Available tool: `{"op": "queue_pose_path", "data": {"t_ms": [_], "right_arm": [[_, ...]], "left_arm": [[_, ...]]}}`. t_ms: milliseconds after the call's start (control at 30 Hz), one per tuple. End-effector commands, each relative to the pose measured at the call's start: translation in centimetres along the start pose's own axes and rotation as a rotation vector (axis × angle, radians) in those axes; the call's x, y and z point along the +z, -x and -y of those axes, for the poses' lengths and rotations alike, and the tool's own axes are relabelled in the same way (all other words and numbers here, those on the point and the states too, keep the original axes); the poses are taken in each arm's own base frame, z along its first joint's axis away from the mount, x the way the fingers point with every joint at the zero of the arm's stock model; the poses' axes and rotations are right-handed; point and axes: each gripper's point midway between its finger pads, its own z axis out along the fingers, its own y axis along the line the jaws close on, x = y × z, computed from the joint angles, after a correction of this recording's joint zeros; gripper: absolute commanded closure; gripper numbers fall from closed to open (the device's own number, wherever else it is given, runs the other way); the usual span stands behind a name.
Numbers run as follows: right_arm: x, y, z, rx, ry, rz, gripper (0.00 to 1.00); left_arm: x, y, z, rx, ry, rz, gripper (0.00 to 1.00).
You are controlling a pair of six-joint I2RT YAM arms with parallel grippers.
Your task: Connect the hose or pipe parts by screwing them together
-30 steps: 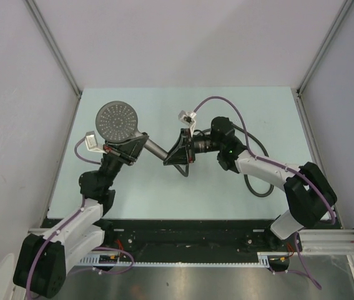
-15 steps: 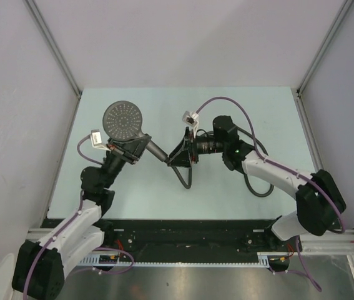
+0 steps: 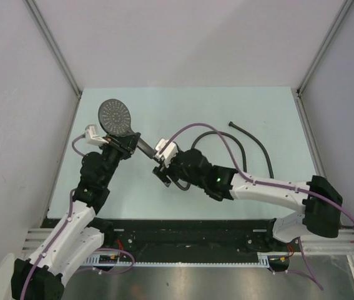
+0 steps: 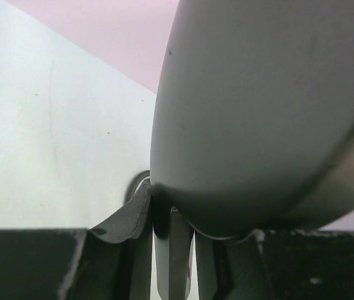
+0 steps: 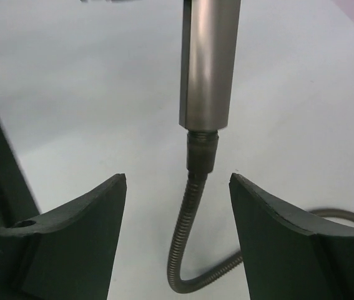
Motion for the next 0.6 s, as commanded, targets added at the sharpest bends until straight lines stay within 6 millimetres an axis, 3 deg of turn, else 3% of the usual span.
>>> {"op": "queue_pose_path", "data": {"t_ms": [0,167,467,567], "right_arm": [[1.1,0.4,3.3,-0.148,-0.32,0.009,0.29],[2.7,-0.1,1.6,-0.18,-0.329,0.031,0.31],[4.6,1.2,1.6,-0.199,-0.391,0.085,0.42],[5.2,1.0,1.5,-0.205,-0.389,0.08,0.51]], "left_arm": [[-0.6,3.8,1.5,-0.007,0.037,0.105,1.0],[-0.7,3.6,1.4,-0.046,0.072,0.086,1.0],[-0.9,2.8,0.6,-0.11,0.114,0.054,0.99],[-1.0,2.8,0.7,-0.116,0.115,0.053,1.0]]}}
